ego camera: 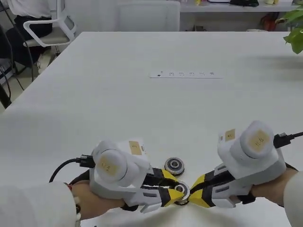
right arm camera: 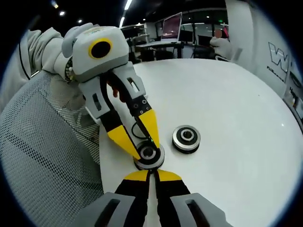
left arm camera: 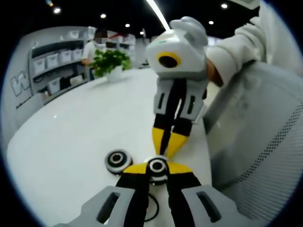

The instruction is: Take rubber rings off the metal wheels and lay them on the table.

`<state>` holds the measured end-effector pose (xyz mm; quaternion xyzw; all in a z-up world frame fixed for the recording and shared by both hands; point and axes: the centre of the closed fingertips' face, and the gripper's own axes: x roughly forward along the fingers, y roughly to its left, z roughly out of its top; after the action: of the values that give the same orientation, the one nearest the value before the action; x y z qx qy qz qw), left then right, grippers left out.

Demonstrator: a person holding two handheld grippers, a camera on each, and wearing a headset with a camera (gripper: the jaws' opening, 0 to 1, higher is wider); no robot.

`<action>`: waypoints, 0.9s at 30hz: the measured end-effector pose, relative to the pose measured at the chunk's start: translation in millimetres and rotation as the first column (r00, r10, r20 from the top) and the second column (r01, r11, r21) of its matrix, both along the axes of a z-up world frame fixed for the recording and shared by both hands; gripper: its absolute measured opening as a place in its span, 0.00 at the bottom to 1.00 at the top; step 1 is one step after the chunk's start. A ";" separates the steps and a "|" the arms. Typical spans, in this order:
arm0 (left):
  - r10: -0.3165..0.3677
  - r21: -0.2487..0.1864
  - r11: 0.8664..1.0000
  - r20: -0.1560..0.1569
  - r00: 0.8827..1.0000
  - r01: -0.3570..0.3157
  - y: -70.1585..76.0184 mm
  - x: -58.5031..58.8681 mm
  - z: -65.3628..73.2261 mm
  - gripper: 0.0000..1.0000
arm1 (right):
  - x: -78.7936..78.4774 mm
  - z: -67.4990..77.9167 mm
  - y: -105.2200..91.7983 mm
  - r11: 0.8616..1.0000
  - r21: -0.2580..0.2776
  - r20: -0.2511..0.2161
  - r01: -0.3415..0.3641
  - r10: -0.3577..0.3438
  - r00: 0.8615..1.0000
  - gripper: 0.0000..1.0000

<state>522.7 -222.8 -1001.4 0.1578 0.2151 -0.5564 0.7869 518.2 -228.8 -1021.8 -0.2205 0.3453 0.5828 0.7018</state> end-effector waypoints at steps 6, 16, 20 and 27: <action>0.001 -0.001 1.000 0.002 1.000 -0.001 0.1 0.4 0.2 0.14 | 1.9 -0.7 0.6 1.000 -0.018 0.016 -0.001 0.002 1.000 0.00; 0.004 0.000 1.000 0.007 1.000 -0.004 0.4 0.9 0.7 0.14 | 7.5 2.7 -3.1 0.989 0.006 -0.131 0.150 -0.148 0.980 0.00; 0.004 -0.002 1.000 0.008 1.000 -0.004 0.5 0.8 0.8 0.14 | 8.6 5.8 -4.0 0.979 0.032 -0.188 0.203 -0.194 0.963 0.00; 0.005 0.000 1.000 0.011 1.000 -0.005 0.9 1.1 1.0 0.14 | 9.7 12.3 -2.3 0.957 0.072 -0.287 0.280 -0.249 0.925 0.00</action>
<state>523.7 -221.9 -1000.4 0.1603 0.2113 -0.5536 0.7894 527.9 -231.2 -1009.5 -0.0491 0.4328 0.5262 0.7304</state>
